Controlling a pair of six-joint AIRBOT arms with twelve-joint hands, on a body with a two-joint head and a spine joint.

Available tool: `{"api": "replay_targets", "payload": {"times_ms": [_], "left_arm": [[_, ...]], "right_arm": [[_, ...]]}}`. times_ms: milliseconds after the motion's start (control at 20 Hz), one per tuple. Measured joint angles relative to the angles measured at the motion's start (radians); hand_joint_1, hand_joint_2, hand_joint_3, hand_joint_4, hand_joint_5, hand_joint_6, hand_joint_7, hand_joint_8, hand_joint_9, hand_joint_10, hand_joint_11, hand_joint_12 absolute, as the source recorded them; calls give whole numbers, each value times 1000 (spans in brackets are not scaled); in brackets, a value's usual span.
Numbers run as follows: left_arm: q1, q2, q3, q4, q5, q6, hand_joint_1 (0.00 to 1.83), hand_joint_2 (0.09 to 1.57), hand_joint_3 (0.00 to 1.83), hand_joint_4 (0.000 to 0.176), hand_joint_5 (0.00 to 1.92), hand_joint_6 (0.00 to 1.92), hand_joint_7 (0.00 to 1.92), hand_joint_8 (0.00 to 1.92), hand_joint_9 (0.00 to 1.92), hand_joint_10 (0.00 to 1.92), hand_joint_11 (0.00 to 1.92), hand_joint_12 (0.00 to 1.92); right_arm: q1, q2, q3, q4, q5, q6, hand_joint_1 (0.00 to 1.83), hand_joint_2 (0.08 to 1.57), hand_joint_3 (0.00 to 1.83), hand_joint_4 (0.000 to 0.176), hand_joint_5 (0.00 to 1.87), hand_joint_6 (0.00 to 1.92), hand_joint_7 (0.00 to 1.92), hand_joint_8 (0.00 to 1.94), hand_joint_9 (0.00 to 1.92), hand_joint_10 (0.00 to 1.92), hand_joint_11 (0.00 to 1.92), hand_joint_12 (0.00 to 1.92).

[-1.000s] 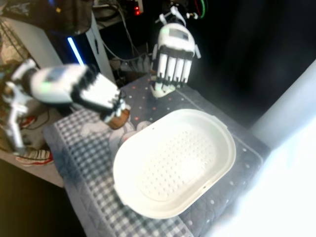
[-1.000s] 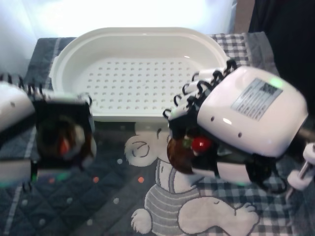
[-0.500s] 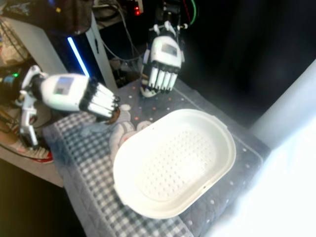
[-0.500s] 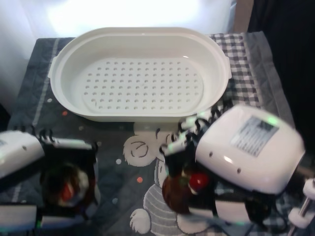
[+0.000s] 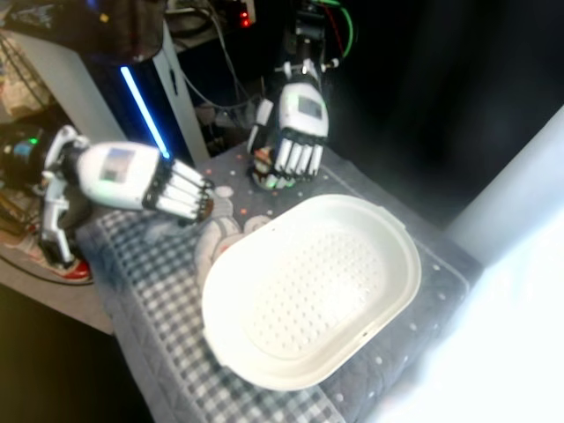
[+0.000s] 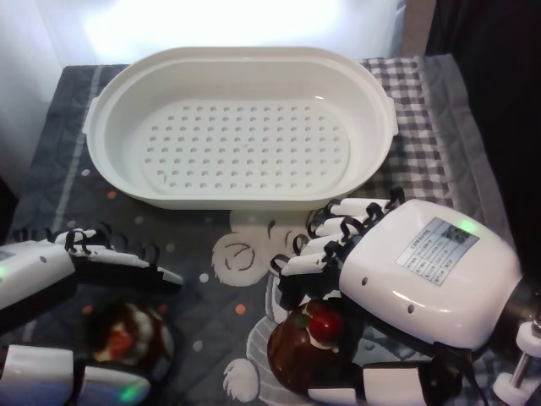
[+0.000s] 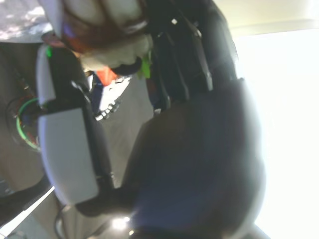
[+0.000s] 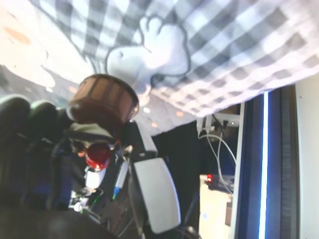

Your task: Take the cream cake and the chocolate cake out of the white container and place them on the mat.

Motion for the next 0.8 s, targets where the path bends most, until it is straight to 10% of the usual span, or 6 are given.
{"api": "replay_targets", "payload": {"times_ms": [250, 350, 600, 650, 700, 800], "left_arm": [[18, 0, 0, -12, -26, -8, 517, 874, 4, 55, 430, 6, 466, 5, 298, 457, 0, 1441], [45, 8, -6, -30, -63, -9, 425, 941, 7, 0, 548, 32, 658, 58, 476, 515, 107, 1292], [112, 95, -29, -126, -343, -10, 432, 1282, 3, 0, 951, 67, 1014, 258, 807, 840, 589, 1271], [112, 99, -29, -138, -383, -11, 780, 1262, 2, 128, 762, 1108, 1038, 289, 832, 870, 632, 1309], [112, 103, -29, -146, -447, -10, 835, 1280, 3, 156, 687, 1379, 1044, 348, 850, 907, 634, 1382], [112, 103, -23, -140, -513, -10, 1137, 1208, 7, 0, 760, 1196, 931, 1084, 913, 898, 714, 1367]], "right_arm": [[0, 0, 2, 8, 2, 0, 651, 904, 0, 0, 627, 338, 619, 673, 458, 1059, 231, 1599], [0, 6, 2, 7, 3, 0, 643, 905, 0, 0, 539, 477, 546, 801, 380, 1185, 146, 1707], [0, 66, -3, 23, 147, 0, 496, 1026, 55, 0, 507, 1040, 610, 1199, 624, 1311, 495, 1581], [0, 69, -2, 26, 175, 0, 465, 1090, 83, 0, 525, 1086, 654, 1245, 694, 1324, 576, 1570], [0, 69, 5, 27, 219, 0, 570, 1185, 121, 0, 515, 1236, 700, 1382, 742, 1449, 645, 1658], [0, 69, 20, 31, 296, 1, 735, 1205, 123, 0, 608, 1355, 831, 1482, 920, 1522, 862, 1669]]}}
